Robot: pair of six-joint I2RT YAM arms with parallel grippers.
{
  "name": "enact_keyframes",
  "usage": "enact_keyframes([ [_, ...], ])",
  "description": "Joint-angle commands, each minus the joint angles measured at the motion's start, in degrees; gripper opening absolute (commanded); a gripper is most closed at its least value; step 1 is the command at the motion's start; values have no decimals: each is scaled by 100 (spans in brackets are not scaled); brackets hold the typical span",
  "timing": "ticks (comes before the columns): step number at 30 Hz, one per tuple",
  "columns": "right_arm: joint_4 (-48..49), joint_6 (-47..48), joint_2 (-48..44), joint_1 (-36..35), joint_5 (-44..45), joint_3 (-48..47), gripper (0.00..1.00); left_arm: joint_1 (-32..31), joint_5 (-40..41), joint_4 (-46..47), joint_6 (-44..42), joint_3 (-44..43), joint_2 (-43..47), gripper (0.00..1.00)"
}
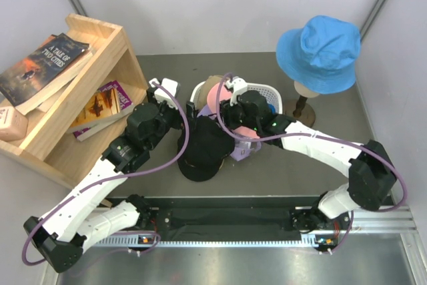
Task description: Stack the hats
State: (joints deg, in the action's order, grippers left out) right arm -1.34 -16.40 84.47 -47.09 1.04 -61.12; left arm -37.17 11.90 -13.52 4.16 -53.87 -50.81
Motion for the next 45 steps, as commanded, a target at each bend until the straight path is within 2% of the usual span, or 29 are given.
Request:
enact_keyframes([
  [1, -94, 41, -676, -11, 54, 108, 57, 17, 32, 245, -12, -45, 45, 99],
  [2, -172, 23, -773, -2, 115, 162, 62, 25, 40, 244, -12, -45, 53, 99],
  [5, -348, -21, -1116, -2, 431, 381, 68, 17, 49, 244, -12, -45, 71, 99],
  [10, -674, -12, -1503, 77, 976, 540, 72, 17, 49, 244, -12, -45, 80, 99],
  [18, -701, 32, -1477, 789, 942, 619, 75, 17, 75, 236, -12, -45, 97, 99],
  [24, -578, 181, -1336, 895, 644, 601, 76, 17, 93, 236, -21, -45, 106, 99],
  [32, -208, 296, -1705, 895, -569, 865, 81, 17, 40, 245, -3, -36, 53, 99],
  [45, -200, 32, -2127, 1176, -1413, 926, 83, 17, 49, 253, -3, -45, 71, 99],
])
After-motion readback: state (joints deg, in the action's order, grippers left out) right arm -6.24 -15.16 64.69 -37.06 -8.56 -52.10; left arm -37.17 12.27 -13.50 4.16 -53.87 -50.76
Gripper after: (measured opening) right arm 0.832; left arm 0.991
